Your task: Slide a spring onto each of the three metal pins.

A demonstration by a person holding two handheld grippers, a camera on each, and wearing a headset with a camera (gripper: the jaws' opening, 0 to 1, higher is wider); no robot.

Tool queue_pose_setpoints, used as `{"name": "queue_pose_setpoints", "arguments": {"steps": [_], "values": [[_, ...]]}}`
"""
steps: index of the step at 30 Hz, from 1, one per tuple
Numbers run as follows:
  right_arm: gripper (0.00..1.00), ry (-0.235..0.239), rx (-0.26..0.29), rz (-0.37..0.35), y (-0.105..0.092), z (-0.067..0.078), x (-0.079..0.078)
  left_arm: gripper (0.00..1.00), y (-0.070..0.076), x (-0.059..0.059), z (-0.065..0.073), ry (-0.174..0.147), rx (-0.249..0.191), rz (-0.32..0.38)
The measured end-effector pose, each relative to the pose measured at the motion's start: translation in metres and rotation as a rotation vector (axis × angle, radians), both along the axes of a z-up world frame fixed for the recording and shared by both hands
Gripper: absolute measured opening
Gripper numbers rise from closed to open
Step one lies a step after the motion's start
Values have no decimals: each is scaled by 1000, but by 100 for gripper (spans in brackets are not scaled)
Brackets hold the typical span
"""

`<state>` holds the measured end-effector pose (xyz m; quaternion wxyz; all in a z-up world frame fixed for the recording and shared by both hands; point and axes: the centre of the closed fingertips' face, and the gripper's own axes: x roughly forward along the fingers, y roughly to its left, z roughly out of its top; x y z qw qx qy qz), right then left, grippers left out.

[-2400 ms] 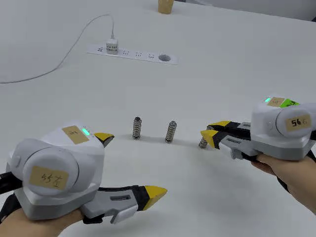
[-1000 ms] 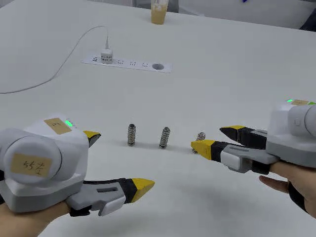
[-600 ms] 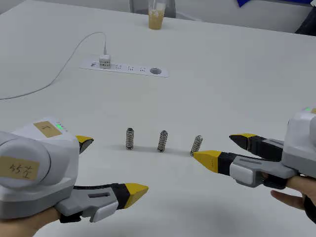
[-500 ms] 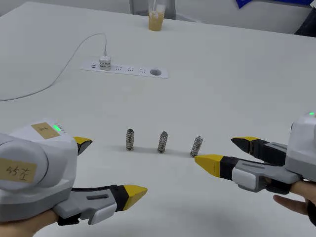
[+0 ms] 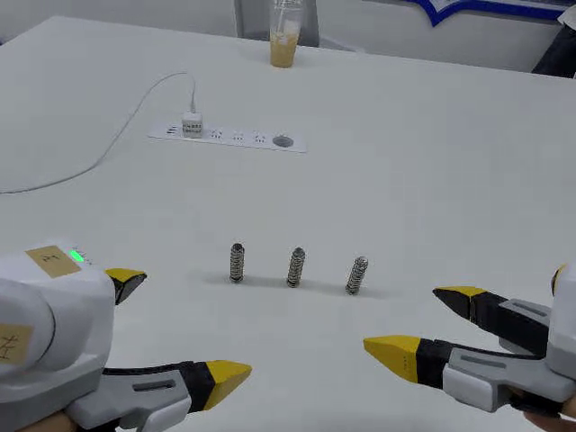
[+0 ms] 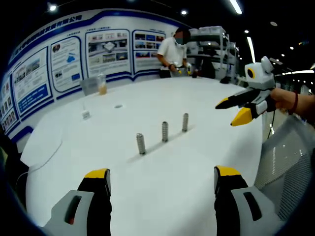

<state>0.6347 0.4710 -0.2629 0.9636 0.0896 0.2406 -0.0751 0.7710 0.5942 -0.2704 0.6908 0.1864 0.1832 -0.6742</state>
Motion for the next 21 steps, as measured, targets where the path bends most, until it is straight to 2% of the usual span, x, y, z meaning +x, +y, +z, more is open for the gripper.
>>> {"name": "queue_pose_setpoints", "arguments": {"steps": [2, 10, 21], "values": [[73, 4, -8, 0, 2, -1, -1, 89, 1, -1, 1, 2, -5, 2], [78, 7, -3, -1, 8, -2, -4, 89, 8, -3, -2, 1, 22, 10], [82, -7, -3, -2, 11, -2, -3, 90, 14, -3, -4, 32, 20, 44]]}}
